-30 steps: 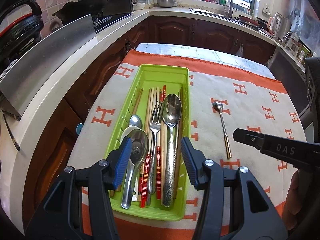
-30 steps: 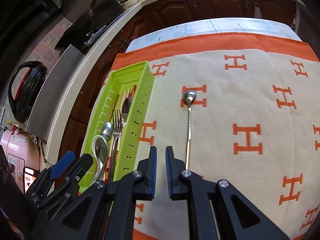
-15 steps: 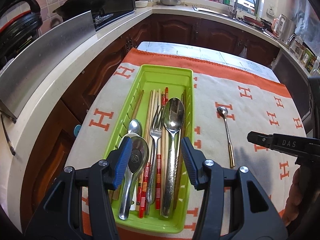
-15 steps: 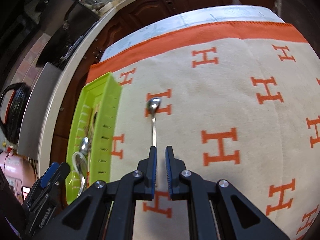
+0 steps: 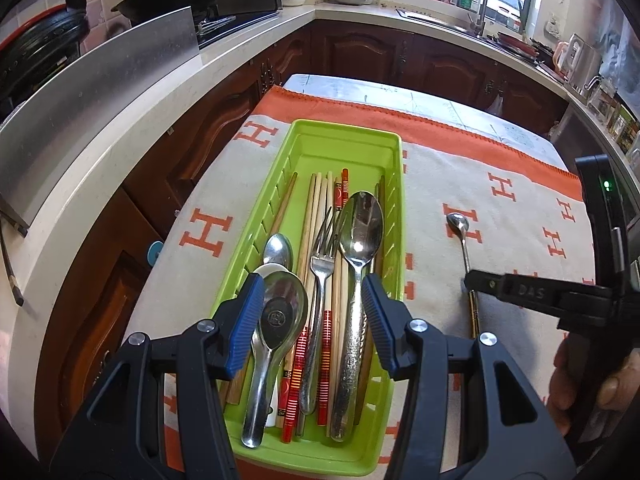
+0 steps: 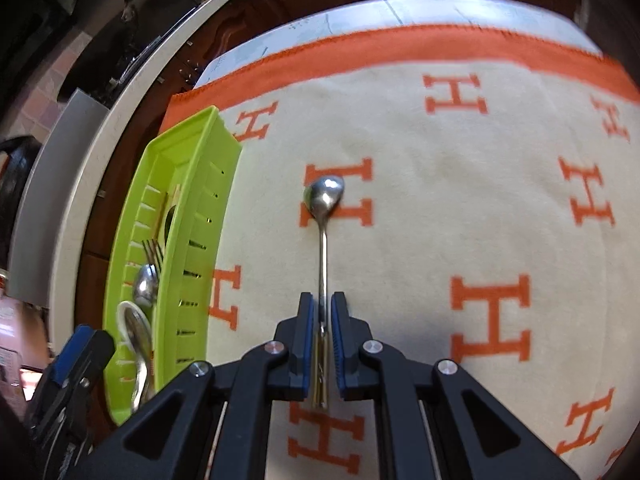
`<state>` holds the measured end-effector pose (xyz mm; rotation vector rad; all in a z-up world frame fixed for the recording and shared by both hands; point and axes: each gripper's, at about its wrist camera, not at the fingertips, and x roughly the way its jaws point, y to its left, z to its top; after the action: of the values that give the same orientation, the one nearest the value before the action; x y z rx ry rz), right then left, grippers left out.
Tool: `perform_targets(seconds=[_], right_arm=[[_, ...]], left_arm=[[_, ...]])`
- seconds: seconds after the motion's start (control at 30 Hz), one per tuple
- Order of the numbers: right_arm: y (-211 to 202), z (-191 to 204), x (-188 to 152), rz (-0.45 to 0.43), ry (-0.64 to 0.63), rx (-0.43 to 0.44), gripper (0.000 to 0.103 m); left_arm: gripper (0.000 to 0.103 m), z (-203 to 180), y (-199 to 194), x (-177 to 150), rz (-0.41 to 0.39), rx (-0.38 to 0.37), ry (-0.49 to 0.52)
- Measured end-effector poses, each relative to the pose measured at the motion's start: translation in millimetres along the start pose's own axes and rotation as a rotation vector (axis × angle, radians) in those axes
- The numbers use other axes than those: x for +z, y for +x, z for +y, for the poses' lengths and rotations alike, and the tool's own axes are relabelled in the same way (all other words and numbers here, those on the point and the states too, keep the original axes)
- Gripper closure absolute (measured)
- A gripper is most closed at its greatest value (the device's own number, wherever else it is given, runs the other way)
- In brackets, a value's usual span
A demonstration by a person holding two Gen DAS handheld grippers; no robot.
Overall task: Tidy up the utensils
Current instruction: 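Move right tool to the gold-handled small spoon and close on it, then carry the gold-handled spoon into the green tray and open right tool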
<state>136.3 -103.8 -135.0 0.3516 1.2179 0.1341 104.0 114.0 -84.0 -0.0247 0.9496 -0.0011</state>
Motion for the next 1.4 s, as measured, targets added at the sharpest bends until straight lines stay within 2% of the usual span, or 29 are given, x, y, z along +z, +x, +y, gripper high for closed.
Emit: perform_targets(seconds=[0.2,0.37,0.47,0.6,0.77,1.1,1.4], right_arm=[[9.6,34.6,0.6,-0.041,-0.185,-0.184,0.094],[9.6,36.7,0.1,-0.053,-0.205,-0.227,0.098],[5.2,26.1,-1.1,-0.047,-0.155,-0.180,0.099],[-1.5,5.4,-1.7,-0.018,-0.032,-0.058,0.099],[-18.9,-5.2,-11.5,-0.032,0.035,0.029,0.099],[-65.9,12.0,-22.6,-0.091,0.024,0.162,0.099],[-87.3,46.2,-23.5,-0.115,0.000,0.254,0.099]], left_arm=[[0.055,2.2,0.1,-0.1,0.003,-0.002,-0.009],[0.055,6.3,-2.8,-1.0,-0.003,0.004,-0.020],[0.055,9.2,-3.5,-1.1,0.000,0.004,-0.028],[0.055,11.0,-5.9,-1.2,-0.004,0.006,-0.027],[0.055,13.3,-10.5,-3.3,-0.014,0.005,-0.032],[0.055,12.6,-20.5,-6.9,-0.034,0.003,-0.029],[0.055,22.7,-29.9,-9.9,-0.050,-0.001,-0.051]])
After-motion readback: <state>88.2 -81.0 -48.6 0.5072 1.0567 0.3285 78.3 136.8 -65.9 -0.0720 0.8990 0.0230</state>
